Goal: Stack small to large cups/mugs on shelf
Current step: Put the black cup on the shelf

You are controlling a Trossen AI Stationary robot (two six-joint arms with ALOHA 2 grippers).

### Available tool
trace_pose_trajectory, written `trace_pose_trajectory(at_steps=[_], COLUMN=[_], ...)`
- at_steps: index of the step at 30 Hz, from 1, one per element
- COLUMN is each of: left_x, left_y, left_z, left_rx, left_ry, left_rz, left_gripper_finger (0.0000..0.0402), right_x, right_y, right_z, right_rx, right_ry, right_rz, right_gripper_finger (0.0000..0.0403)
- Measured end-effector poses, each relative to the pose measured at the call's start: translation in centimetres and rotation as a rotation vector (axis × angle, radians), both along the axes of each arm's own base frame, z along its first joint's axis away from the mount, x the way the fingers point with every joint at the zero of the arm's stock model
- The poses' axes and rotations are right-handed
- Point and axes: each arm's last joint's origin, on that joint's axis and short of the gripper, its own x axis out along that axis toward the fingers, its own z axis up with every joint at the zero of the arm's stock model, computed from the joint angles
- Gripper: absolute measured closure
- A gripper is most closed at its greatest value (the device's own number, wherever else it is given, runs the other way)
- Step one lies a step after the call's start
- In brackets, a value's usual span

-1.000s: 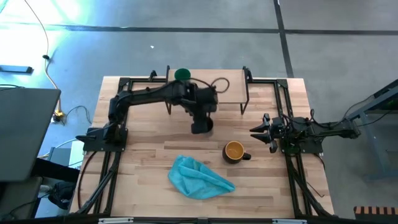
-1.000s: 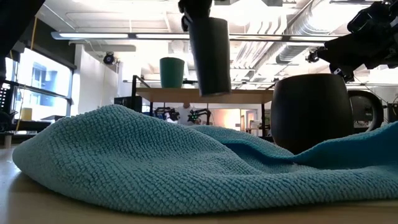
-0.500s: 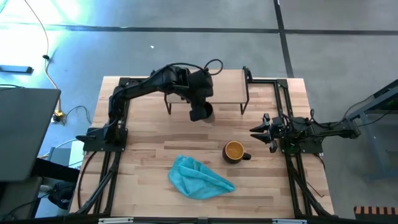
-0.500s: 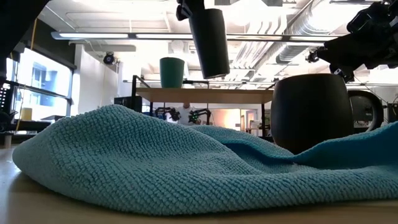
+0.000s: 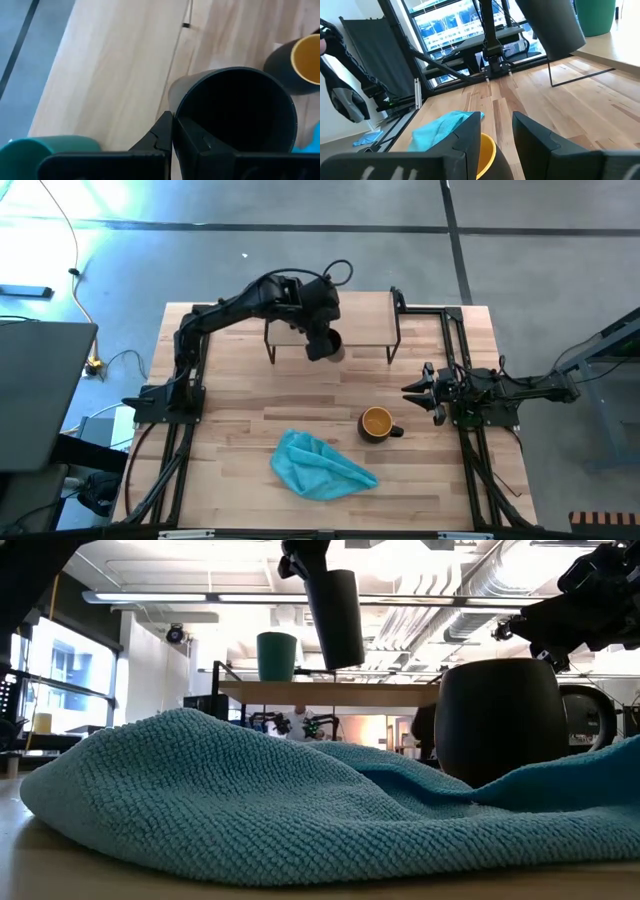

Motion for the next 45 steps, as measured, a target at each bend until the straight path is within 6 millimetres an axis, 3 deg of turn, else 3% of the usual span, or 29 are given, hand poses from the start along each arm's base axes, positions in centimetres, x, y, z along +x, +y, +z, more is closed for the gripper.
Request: trace_pose_trajectory(at_steps=[12, 26, 45], left_x=[-1.5, -2.9, -5.7], left_y=[2.3, 5.6, 10.0], left_z=[2.3, 2.5, 2.5], left_rx=[0.061, 0.138, 0.089], left_ry=[-0.143, -0.145, -0.172], left_rz=[0.065, 0.148, 0.197], left_gripper_finger=[0.0401, 0.0401, 0.0401], right_x=[0.0, 0.0, 0.0], right_y=[-0.1, -0.1, -0.2], right_z=[0.0, 0.0, 0.1], right_rx=[0.0, 0.002, -0.006], right_ry=[-0.003, -0.002, -0.006], right_rz=[-0.033, -0.038, -0.082], right_gripper_finger=[0.0299, 0.0299, 0.0299])
